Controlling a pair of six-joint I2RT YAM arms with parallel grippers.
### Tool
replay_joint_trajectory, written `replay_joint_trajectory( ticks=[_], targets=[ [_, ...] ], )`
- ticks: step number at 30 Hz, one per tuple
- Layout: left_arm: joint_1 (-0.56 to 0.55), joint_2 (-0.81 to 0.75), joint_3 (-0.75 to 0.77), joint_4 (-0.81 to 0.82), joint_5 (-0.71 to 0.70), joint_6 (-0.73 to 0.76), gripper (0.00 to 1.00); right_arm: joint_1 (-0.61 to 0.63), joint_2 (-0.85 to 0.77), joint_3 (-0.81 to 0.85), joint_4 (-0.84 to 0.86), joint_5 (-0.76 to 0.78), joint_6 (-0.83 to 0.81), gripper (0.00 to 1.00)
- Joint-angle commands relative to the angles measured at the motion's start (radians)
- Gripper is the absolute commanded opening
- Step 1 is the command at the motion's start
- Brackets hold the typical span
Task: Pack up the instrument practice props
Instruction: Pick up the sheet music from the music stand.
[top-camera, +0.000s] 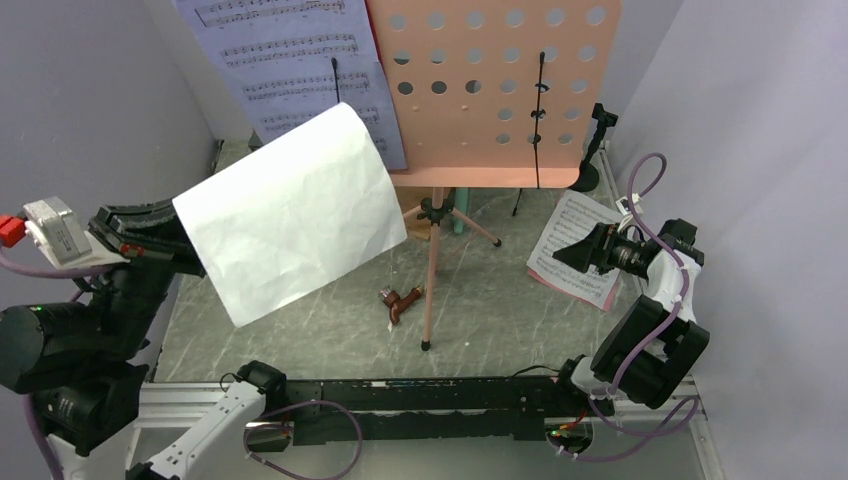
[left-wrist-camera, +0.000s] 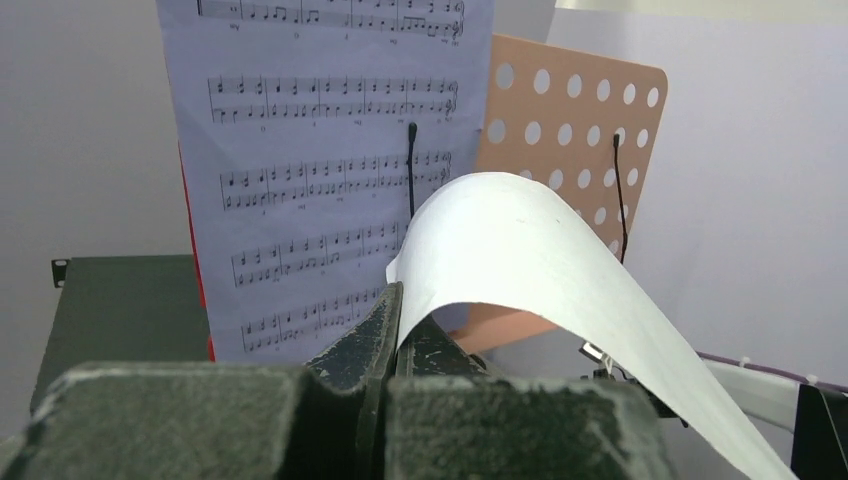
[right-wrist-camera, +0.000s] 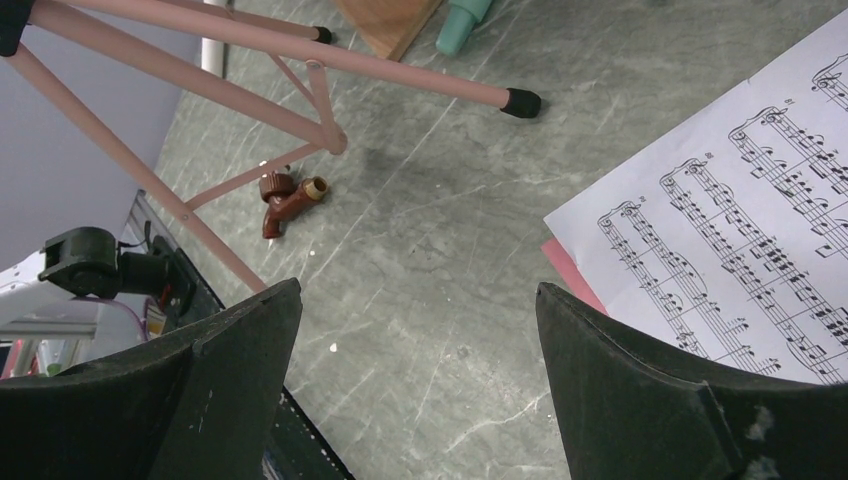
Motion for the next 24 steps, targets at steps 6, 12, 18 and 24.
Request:
replay_joint_trajectory(
  ticks=[6,12,18,24],
  targets=[
    [-0.043,-0.121,-0.076,-0.090,-0.040,-0.029,0.00,0.004,-0.002,0.016,-0.003,-0.013,-0.041,0.90],
    [-0.089,-0.143,-0.097,-0.174,-0.057,-0.069,0.00,0.010,0.007,0.023,-0.025,-0.020,-0.065,0.90],
    [-0.135,-0.077,-0.079,-0.297,0.082,-0.113,0.00,0.022,0.018,0.047,-0.110,-0.035,-0.171,0.91],
    [-0.137,-0.061,-0.209,-0.288,0.259,-0.222,0.00,0.027,-0.011,0.057,-0.229,-0.067,-0.351,0.91]
  ],
)
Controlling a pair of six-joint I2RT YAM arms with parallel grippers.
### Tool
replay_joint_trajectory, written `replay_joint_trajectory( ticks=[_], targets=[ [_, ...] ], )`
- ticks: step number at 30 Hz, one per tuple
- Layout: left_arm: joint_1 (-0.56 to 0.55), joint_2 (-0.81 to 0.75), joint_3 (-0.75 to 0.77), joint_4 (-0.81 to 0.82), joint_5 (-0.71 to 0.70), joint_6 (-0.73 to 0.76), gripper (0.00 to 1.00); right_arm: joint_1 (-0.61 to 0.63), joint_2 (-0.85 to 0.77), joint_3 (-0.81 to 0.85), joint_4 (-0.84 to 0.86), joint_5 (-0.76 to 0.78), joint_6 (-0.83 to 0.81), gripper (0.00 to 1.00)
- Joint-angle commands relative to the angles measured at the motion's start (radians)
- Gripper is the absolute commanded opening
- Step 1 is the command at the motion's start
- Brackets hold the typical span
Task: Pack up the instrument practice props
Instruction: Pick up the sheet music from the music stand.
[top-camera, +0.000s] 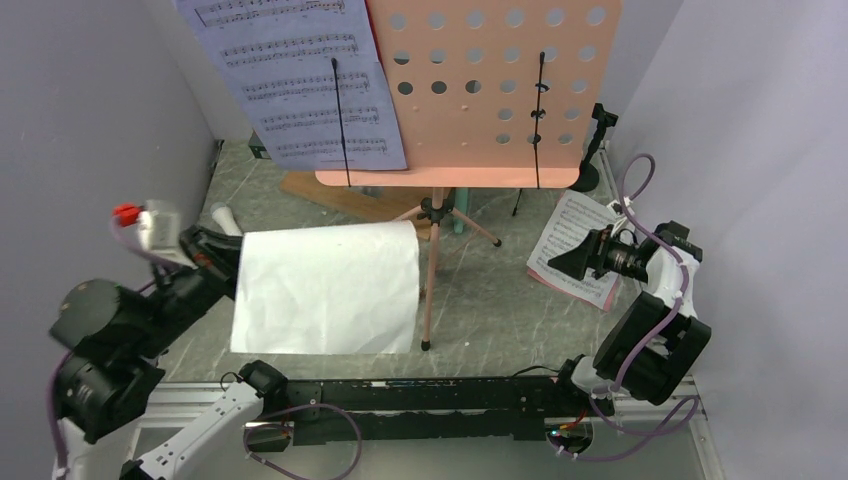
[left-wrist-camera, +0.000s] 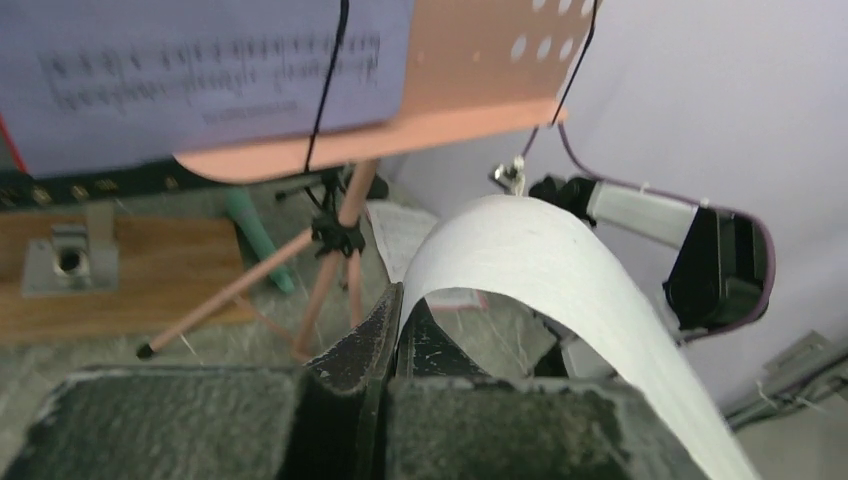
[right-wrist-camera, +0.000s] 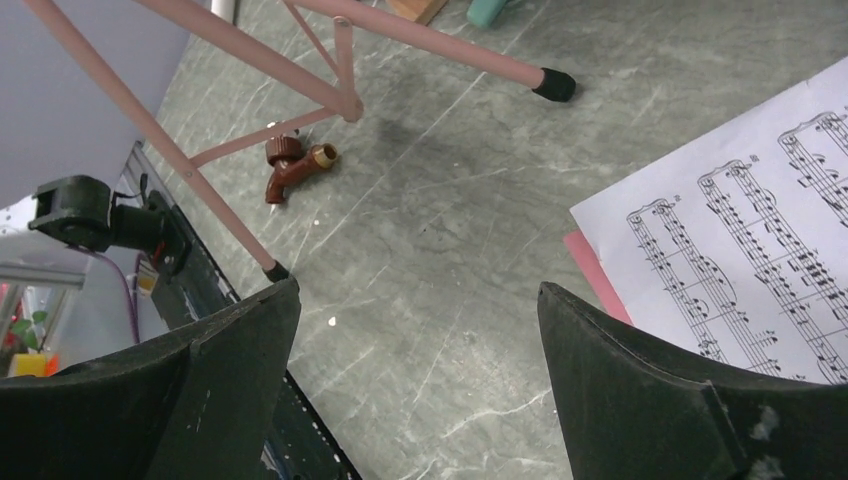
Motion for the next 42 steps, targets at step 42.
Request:
replay_joint_trajectory(
  ticks=[42],
  targets=[
    [-0.230,0.236,-0.710,0.673,0.482,-0.163,0.00,0.382,-0.157,-0.037,-0.458,-0.363,-0.699,0.99]
  ],
)
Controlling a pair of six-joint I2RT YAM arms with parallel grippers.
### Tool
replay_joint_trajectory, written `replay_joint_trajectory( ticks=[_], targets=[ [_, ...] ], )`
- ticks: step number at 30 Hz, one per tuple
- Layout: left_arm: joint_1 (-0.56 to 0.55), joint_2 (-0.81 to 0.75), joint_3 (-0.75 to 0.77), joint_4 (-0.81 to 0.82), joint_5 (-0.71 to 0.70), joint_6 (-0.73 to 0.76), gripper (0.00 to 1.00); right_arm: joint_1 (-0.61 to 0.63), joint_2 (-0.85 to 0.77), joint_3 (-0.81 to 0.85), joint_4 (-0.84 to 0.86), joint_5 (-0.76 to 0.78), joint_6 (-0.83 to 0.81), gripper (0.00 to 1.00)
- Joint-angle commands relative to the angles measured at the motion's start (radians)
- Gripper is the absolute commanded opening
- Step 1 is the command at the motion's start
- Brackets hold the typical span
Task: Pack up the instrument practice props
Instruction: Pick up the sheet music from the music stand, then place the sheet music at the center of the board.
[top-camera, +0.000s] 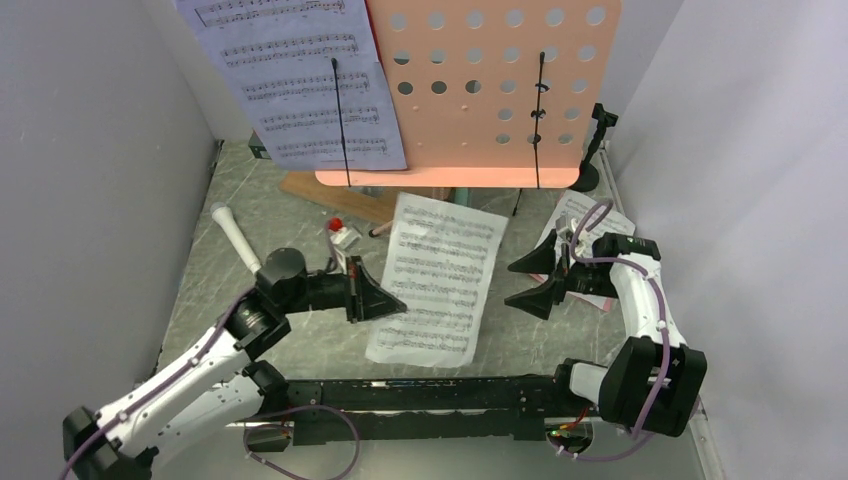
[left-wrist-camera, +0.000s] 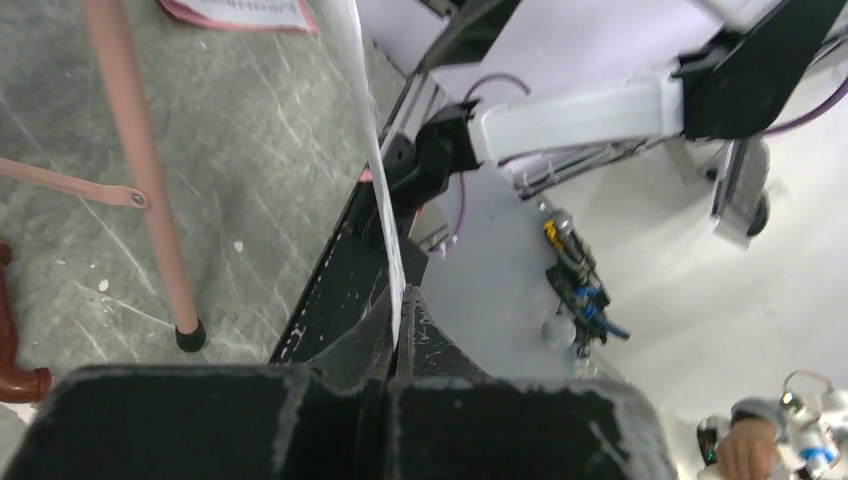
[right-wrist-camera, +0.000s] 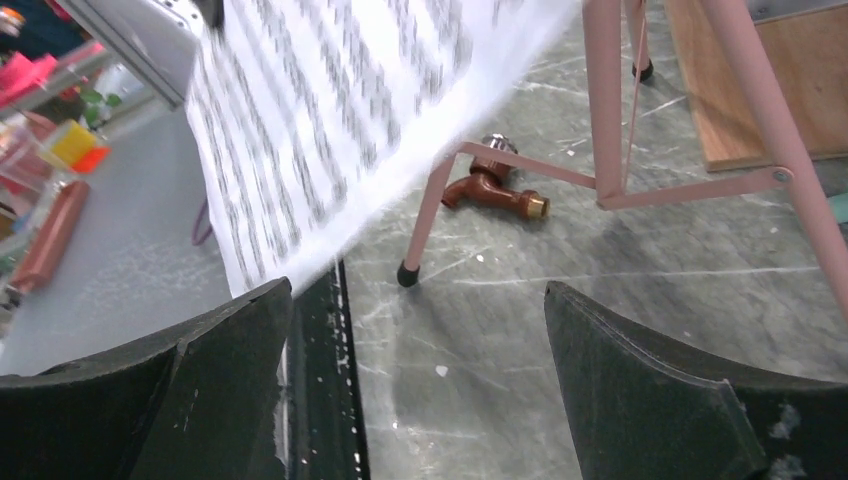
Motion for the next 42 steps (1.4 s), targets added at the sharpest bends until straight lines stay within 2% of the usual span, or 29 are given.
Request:
replay_joint_trajectory(
  ticks=[1,6,10,14,18,21,23,26,28,30,32,35,37,42],
  targets=[
    [-0.117,0.097,0.075,0.069,-0.017,0.141,0.00,0.006,0.024,0.031,0.056,-0.106,0.099,0.99],
    [-0.213,0.215,0.120,0.107,-0.080,0.208,0.00,0.006,0.018,0.012,0.181,-0.128,0.263,0.99],
    [-0.229,0.280,0.122,0.176,-0.070,0.200,0.00,0.003,-0.023,-0.035,0.383,-0.138,0.513,0.99],
    [-0.241,0.295,0.111,0.221,-0.073,0.196,0.00,-0.008,-0.060,-0.063,0.509,-0.150,0.666,0.99],
    [-0.244,0.304,0.091,0.242,-0.088,0.180,0.00,-0.017,-0.074,-0.039,0.519,-0.159,0.719,0.97],
    [-0.251,0.315,0.064,0.278,-0.104,0.162,0.00,-0.017,-0.080,-0.006,0.480,-0.161,0.710,0.91],
    [-0.255,0.326,0.048,0.317,-0.112,0.152,0.00,-0.016,-0.085,0.007,0.453,-0.162,0.690,0.81],
    [-0.267,0.352,0.041,0.357,-0.125,0.149,0.00,-0.016,-0.109,-0.001,0.513,-0.162,0.761,0.41],
    [-0.273,0.368,0.046,0.358,-0.144,0.156,0.01,-0.018,-0.136,-0.019,0.616,-0.158,0.851,0.15],
    [-0.278,0.376,0.061,0.316,-0.185,0.165,0.12,-0.026,-0.165,-0.022,0.678,-0.108,0.920,0.01],
    [-0.280,0.357,0.079,0.231,-0.273,0.181,0.38,-0.052,-0.189,-0.029,0.753,-0.036,1.017,0.00],
    [-0.281,0.290,0.084,0.114,-0.421,0.205,0.63,-0.155,-0.232,-0.073,0.897,0.016,1.159,0.00],
    [-0.279,0.229,0.090,0.029,-0.500,0.229,0.71,-0.244,-0.253,-0.089,0.955,0.033,1.207,0.00],
    [-0.278,0.089,0.165,-0.257,-0.686,0.331,0.81,-0.374,-0.225,-0.028,0.829,0.189,1.073,0.00]
  ],
)
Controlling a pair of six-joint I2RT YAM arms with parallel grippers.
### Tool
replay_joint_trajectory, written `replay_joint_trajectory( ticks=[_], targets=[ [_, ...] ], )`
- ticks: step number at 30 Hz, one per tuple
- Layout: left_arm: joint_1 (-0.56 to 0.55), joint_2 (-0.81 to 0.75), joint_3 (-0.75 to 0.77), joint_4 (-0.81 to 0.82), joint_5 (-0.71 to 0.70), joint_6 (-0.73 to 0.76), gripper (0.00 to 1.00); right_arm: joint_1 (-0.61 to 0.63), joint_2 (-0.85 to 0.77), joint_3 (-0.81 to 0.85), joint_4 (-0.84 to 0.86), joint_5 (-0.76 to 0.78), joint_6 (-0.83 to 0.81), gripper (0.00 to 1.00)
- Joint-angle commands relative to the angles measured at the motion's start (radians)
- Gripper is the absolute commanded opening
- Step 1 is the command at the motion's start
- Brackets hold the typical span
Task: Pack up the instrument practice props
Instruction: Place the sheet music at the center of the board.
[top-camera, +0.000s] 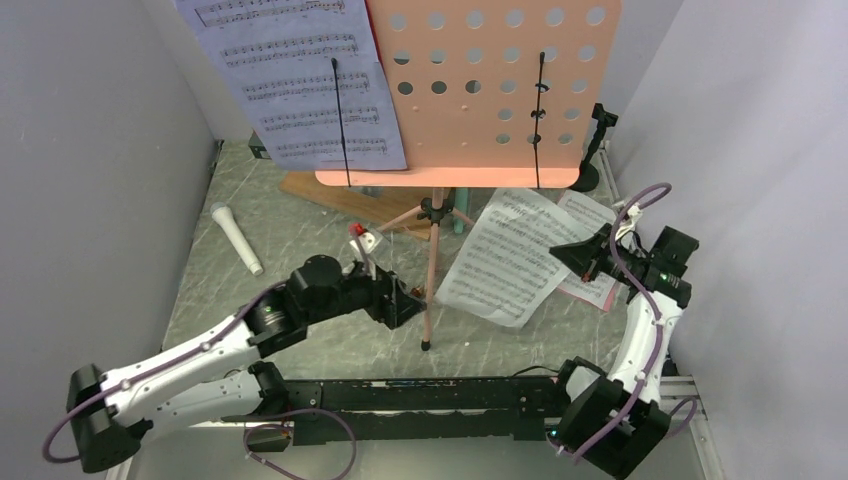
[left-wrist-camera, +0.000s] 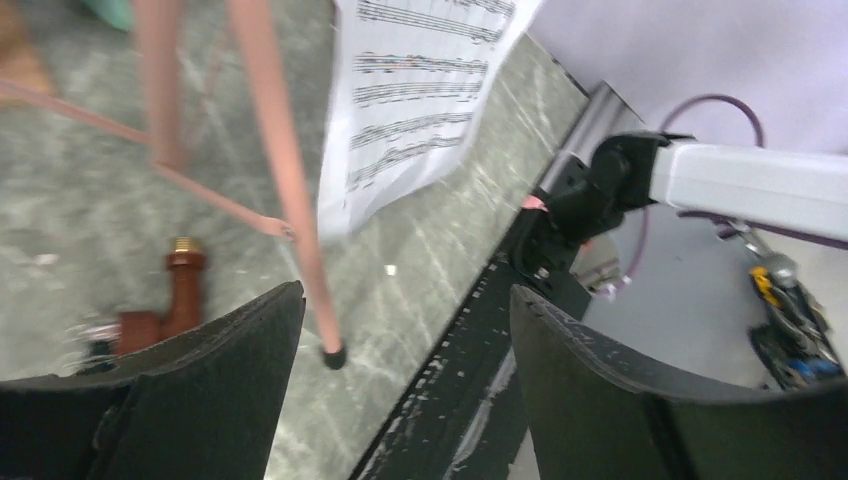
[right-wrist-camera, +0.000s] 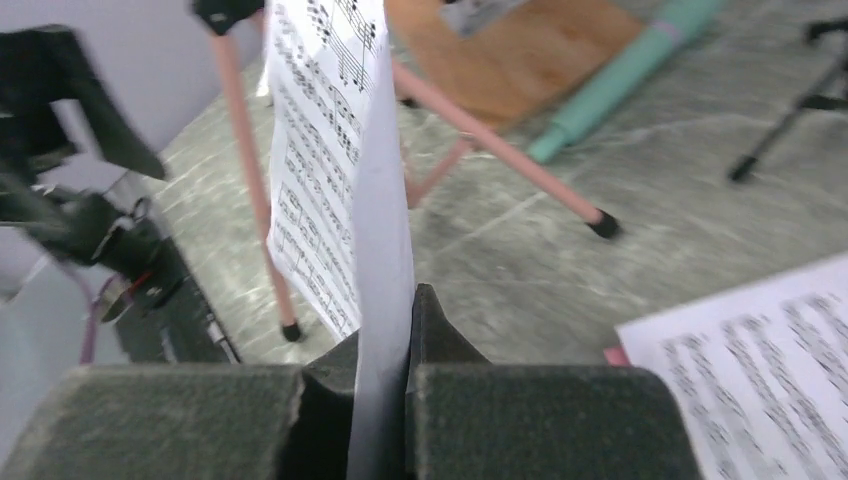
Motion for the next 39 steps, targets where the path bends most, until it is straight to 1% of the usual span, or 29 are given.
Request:
replay_joint_trajectory(
  ticks=[1,2,4,6,8,11,15,19,23,26,28,31,33,35,36,37,39],
  targets=[
    [-0.002,-0.114,0.129,-0.308,-0.245,0.126,0.84,-0.092,0.031,0.062,-0.006,0.168,-0.033,0.00],
    [-0.002,-0.127,0.156,-0.349,-0.272,0.149,0.89,-0.101,0.046,0.073,-0.005,0.189,-0.032,0.00],
    [-0.001,-0.145,0.207,-0.478,-0.369,0.195,0.98,-0.126,0.073,0.098,0.014,0.279,-0.026,0.00],
    [0.002,-0.151,0.250,-0.574,-0.442,0.245,0.99,-0.131,0.094,0.122,0.043,0.361,-0.019,0.00],
    [0.004,-0.149,0.284,-0.642,-0.486,0.296,0.99,-0.130,0.099,0.126,0.102,0.440,-0.003,0.00],
    [0.008,-0.145,0.303,-0.693,-0.528,0.356,0.99,-0.127,0.110,0.126,0.193,0.554,0.022,0.00],
    [0.011,-0.157,0.273,-0.690,-0.569,0.400,1.00,-0.102,0.175,0.162,0.249,0.687,0.016,0.00],
    [0.014,-0.207,0.182,-0.613,-0.558,0.407,0.99,-0.028,0.241,0.175,0.318,0.852,0.017,0.00],
    [0.020,-0.257,0.090,-0.542,-0.552,0.394,0.99,0.109,0.288,0.133,0.471,1.140,-0.001,0.00],
    [0.038,-0.262,0.088,-0.547,-0.529,0.379,0.99,0.177,0.358,0.079,0.640,1.391,0.003,0.00],
    [0.055,-0.258,0.089,-0.548,-0.515,0.374,0.99,0.200,0.418,0.066,0.745,1.574,0.021,0.02],
    [0.089,-0.246,0.085,-0.539,-0.466,0.376,1.00,0.219,0.514,0.090,0.795,1.770,0.057,0.07],
    [0.110,-0.232,0.086,-0.536,-0.434,0.379,1.00,0.225,0.559,0.116,0.779,1.838,0.081,0.18],
    [0.134,-0.217,0.088,-0.535,-0.405,0.379,0.99,0.225,0.579,0.143,0.730,1.846,0.118,0.31],
    [0.150,-0.212,0.090,-0.532,-0.394,0.378,1.00,0.226,0.571,0.148,0.705,1.827,0.134,0.38],
    [0.167,-0.207,0.090,-0.530,-0.377,0.376,1.00,0.227,0.557,0.149,0.690,1.802,0.149,0.47],
    [0.206,-0.201,0.089,-0.517,-0.316,0.371,0.99,0.233,0.518,0.152,0.651,1.745,0.178,0.60]
  ],
)
